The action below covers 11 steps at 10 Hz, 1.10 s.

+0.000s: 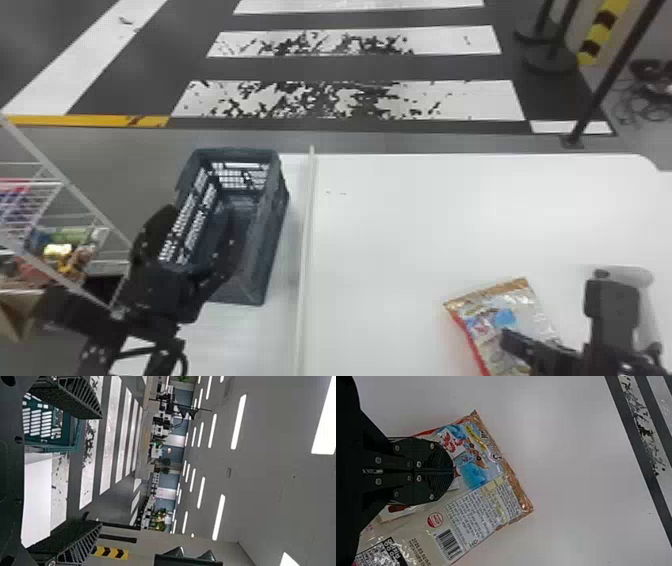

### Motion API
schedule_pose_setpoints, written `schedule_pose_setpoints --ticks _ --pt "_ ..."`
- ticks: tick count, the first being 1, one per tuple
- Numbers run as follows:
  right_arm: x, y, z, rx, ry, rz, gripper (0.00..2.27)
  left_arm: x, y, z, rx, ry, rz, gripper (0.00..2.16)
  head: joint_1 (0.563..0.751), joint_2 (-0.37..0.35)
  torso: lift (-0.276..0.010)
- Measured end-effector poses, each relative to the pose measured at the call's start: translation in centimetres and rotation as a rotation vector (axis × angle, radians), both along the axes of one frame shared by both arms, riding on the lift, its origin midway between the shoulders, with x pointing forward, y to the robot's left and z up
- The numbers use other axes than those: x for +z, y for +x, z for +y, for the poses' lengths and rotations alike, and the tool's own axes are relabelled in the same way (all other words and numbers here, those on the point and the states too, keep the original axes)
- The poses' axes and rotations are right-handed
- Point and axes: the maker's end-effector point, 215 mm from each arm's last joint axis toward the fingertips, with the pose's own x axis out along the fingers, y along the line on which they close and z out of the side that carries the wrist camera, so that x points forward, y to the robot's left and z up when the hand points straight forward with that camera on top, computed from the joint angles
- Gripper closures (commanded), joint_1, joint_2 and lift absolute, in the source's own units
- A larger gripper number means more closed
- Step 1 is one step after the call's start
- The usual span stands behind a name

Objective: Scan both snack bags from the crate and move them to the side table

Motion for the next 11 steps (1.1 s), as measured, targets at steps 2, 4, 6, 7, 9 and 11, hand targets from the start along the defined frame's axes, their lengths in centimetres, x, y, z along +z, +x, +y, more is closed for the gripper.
schedule_pose_setpoints --ticks 2,4,6,7,9,11 --pt "-0.4 1.5 -0.6 -0.012 -0.015 -0.010 2.24 0.0 0.0 0.0 0.000 0.000 0.000 0.04 0.695 0.101 -0.029" --pt "-0.5 4.3 -2.0 -0.037 -0.049 -0.021 2.24 0.0 0.0 0.0 0.000 0.000 0.000 0.04 0.695 0.077 -0.029" --pt "0.2 6.9 -4.3 -0.087 -0.069 -0.037 2.24 -0.1 -0.1 0.0 0.000 0.001 0.003 0.04 0.695 0.038 -0.029" --pt "0.3 6.4 -4.9 -0.099 -0.059 -0.026 2.24 -0.1 -0.1 0.0 0.000 0.001 0.004 0.04 0.695 0.027 -0.029" --pt "2.0 5.0 -5.9 -0.123 -0.056 -0.055 2.24 -0.2 -0.1 0.0 0.001 0.001 0.004 0.04 0.695 0.018 -0.029" --pt "2.9 5.0 -8.8 -0.180 -0.066 -0.083 2.24 -0.2 0.0 -0.4 -0.005 0.001 0.002 0.04 0.695 -0.035 -0.029"
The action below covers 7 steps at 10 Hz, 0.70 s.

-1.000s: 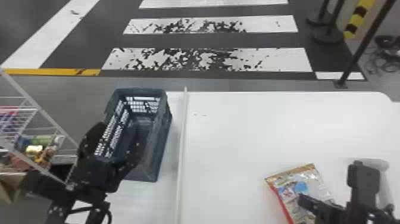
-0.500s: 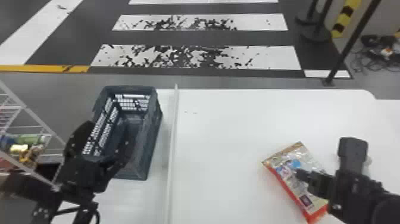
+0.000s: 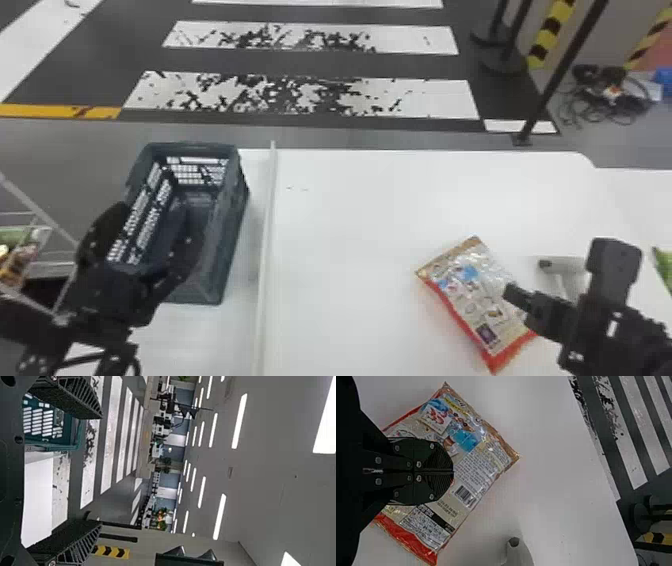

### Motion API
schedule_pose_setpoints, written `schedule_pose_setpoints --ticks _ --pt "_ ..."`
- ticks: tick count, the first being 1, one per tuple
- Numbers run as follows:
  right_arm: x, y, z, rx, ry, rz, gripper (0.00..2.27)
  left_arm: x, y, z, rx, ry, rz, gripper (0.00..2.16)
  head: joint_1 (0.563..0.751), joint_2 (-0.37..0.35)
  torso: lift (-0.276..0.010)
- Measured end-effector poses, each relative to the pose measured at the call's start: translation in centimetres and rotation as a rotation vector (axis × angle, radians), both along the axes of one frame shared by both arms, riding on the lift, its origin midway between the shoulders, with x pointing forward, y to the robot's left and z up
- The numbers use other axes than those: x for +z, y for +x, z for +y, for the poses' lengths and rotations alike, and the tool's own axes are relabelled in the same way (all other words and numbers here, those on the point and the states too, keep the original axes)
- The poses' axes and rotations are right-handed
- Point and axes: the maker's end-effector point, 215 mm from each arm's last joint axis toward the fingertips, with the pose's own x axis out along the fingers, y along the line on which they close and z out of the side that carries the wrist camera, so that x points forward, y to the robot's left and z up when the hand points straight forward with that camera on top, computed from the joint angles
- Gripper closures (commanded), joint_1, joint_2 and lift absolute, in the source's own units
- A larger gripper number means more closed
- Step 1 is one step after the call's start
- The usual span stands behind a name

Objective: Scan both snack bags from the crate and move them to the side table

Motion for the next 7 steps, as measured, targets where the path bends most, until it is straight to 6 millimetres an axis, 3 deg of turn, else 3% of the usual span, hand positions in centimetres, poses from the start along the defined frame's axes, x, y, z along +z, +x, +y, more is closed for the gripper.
schedule_pose_setpoints --ticks 3,7 --pt "-1.2 0.3 -4.7 -0.069 -0.014 0.013 2.24 -0.1 -0.1 -0.1 -0.004 0.003 0.002 0.04 0.695 -0.104 -0.029" --pt "-3.2 0.1 -8.9 -0.113 -0.045 0.028 2.24 -0.3 -0.3 -0.1 -0.004 0.004 0.006 0.04 0.695 -0.169 -0.029"
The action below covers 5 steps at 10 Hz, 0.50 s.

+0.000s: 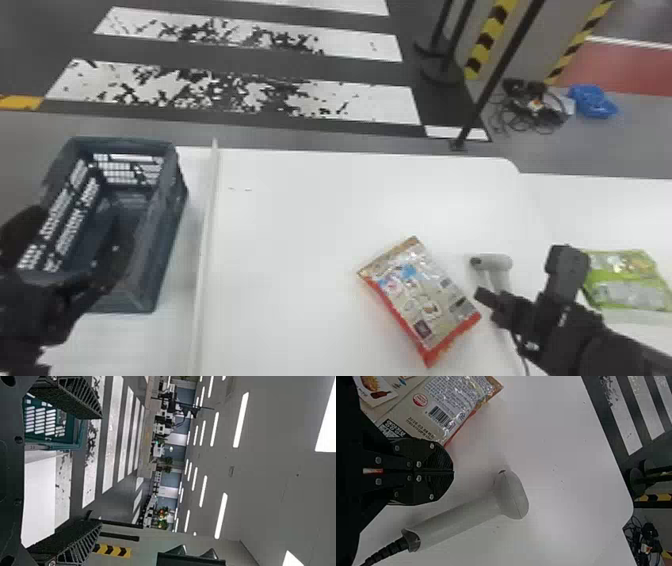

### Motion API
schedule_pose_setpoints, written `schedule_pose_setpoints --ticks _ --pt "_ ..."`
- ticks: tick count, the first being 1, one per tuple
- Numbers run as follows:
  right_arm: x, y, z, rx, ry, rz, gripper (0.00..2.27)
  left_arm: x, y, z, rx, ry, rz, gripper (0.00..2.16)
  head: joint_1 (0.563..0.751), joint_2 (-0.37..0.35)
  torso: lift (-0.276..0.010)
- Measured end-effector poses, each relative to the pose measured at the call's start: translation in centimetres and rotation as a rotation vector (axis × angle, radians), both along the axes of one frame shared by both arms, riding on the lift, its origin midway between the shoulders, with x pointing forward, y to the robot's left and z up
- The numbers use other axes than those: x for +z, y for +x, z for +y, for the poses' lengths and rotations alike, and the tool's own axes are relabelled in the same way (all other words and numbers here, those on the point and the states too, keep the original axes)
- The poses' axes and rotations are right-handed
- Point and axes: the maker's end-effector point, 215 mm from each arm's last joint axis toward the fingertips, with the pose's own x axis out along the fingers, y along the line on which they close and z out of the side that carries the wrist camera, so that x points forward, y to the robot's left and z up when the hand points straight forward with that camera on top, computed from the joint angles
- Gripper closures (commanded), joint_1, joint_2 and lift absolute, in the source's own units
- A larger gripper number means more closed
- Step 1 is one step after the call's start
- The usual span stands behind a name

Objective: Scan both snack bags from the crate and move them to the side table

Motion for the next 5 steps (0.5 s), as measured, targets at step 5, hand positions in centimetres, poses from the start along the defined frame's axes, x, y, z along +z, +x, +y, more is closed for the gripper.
schedule_pose_setpoints --ticks 5 --pt "-1.3 -0.6 -2.2 -0.022 -0.014 0.008 2.24 0.0 0.0 -0.1 -0.001 0.005 -0.002 0.04 0.695 -0.209 -0.029"
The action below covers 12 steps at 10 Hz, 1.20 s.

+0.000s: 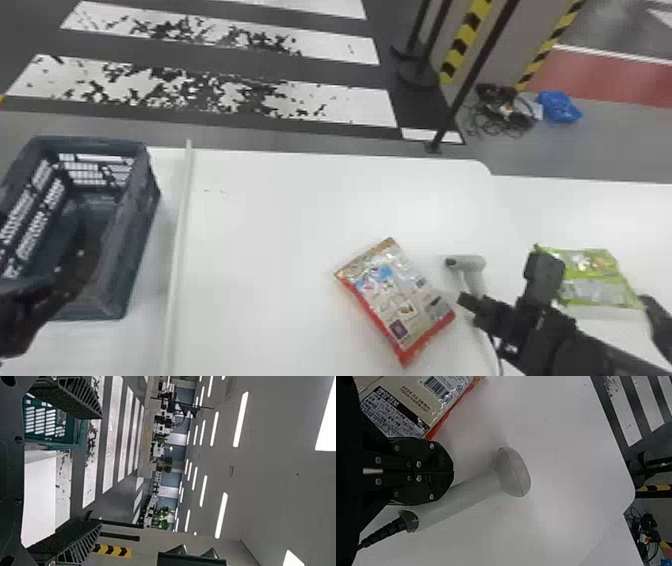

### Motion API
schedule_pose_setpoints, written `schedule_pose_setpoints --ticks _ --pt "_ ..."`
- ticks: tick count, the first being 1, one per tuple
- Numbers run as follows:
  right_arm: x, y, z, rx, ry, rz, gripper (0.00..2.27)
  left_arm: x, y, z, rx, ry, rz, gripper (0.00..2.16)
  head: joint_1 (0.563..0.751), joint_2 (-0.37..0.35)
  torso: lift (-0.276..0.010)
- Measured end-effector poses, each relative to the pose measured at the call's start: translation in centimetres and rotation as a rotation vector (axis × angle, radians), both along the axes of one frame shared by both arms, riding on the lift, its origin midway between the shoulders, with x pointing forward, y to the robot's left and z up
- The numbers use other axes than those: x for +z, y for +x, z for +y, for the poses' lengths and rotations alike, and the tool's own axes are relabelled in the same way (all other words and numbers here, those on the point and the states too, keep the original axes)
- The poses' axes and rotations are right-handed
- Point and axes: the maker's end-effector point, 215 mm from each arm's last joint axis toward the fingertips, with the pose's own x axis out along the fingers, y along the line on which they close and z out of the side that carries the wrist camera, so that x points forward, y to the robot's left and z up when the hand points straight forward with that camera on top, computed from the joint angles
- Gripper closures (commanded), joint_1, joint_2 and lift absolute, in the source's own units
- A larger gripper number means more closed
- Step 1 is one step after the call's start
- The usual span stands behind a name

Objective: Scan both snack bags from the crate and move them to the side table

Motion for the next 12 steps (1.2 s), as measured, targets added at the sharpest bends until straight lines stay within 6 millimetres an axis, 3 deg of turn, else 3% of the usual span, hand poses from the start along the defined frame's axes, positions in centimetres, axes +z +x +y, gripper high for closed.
schedule_pose_setpoints --ticks 7,12 --pt "-1.4 -0.9 1.6 0.019 0.012 0.020 2.24 0.0 0.1 0.0 0.000 -0.002 -0.001 0.04 0.695 -0.189 -0.029" --pt "-2.0 -4.6 3.1 0.036 0.035 0.053 2.24 0.0 0.0 -0.1 -0.001 -0.007 -0.002 0.04 0.695 -0.178 -0.029"
